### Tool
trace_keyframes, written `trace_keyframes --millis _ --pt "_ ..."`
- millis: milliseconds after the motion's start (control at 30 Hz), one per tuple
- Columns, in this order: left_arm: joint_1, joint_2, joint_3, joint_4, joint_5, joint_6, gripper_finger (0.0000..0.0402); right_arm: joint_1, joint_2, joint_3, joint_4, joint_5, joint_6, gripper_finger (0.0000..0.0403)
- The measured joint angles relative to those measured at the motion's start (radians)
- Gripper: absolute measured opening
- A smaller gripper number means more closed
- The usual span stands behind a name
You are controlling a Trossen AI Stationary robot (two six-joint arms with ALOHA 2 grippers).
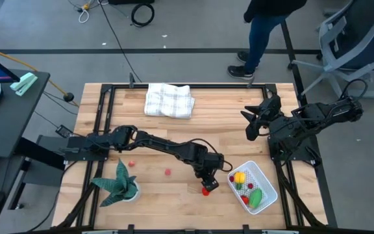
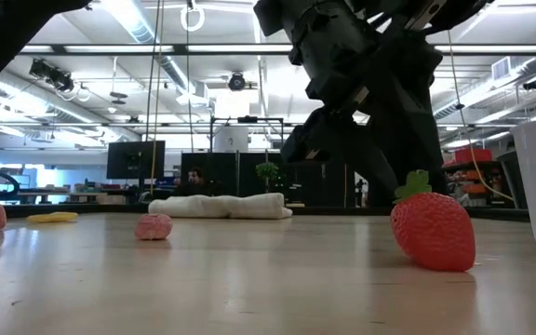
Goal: Pick and placing Produce into tupperware
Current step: Put the strawberry into the white bin
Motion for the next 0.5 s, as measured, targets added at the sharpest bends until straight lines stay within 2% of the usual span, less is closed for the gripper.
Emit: trace_keyframes --millis 500 --pt "-0.006 0.000 0.000 0.006 -0.026 0.009 0.0176 0.000 0.000 0.000 0.000 0.000 0.001 0.0128"
